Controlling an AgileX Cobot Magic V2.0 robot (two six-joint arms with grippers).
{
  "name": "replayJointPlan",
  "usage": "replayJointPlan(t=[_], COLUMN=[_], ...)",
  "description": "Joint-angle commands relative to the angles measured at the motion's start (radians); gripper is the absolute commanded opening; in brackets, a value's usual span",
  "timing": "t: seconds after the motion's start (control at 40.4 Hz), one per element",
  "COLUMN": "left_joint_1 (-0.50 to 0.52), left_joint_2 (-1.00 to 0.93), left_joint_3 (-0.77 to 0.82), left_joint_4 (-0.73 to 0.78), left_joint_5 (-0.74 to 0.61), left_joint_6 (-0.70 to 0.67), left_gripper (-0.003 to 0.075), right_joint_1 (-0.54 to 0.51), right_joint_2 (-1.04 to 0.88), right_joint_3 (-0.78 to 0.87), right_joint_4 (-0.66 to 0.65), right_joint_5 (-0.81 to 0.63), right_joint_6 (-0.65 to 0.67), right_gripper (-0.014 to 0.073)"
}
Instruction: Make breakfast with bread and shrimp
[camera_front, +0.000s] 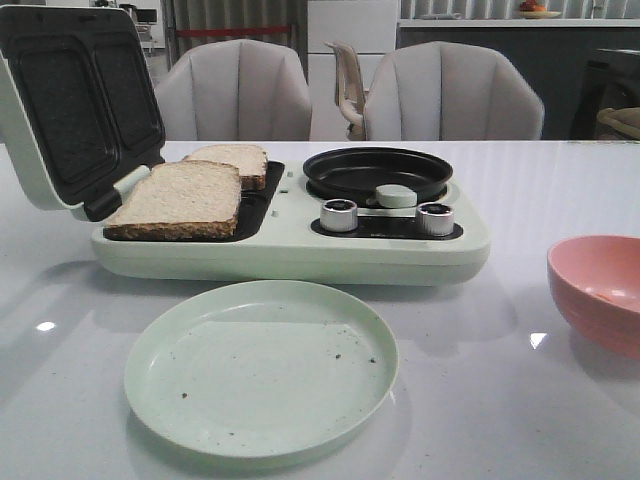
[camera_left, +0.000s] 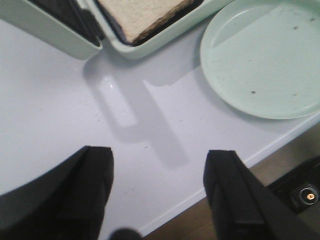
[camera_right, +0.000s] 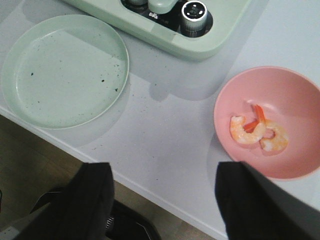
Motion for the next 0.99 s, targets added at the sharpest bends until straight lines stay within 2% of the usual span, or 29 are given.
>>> replayJointPlan(t=[0.0, 0.124, 0.198, 0.346, 0.52, 0.569, 0.742, 0.965], left_joint_1=[0.062, 0.21, 0.32, 0.525, 0.679, 0.707, 0.762, 0.761], left_joint_2=[0.07, 0.148, 0.186, 0.274, 0.39, 0.427, 0.567, 0.708], left_joint_3=[-0.061, -0.103, -0.135, -0.211, -0.325, -0.362, -0.5, -0.668], left_joint_4=[0.097, 0.1, 0.075, -0.008, -0.096, -0.128, -0.249, -0.425], left_joint_5=[-0.024, -0.026, -0.041, -0.075, -0.118, -0.12, -0.13, -0.146], left_joint_6=[-0.03, -0.03, -0.03, -0.02, 0.009, 0.036, 0.097, 0.175], left_gripper=[0.0455, 0.0452, 0.0422, 0.0307, 0.0141, 0.0094, 0.0101, 0.0102], right_joint_1=[-0.004, -0.004, -0.004, -0.004, -0.004, -0.004, -0.004, -0.004], right_joint_2=[-0.005, -0.005, -0.005, -0.005, -0.005, -0.005, -0.005, -0.005], right_joint_3=[-0.025, -0.025, -0.025, -0.025, -0.025, -0.025, -0.025, -0.025], right_joint_4=[-0.007, -0.007, -0.007, -0.007, -0.007, -0.007, -0.007, -0.007], right_joint_5=[-0.053, -0.053, -0.053, -0.053, -0.053, -0.053, -0.053, -0.053], right_joint_6=[0.002, 0.002, 0.002, 0.002, 0.002, 0.002, 0.002, 0.002], right_gripper=[0.0534, 0.0534, 0.0534, 0.0534, 0.0534, 0.0534, 0.0534, 0.0534])
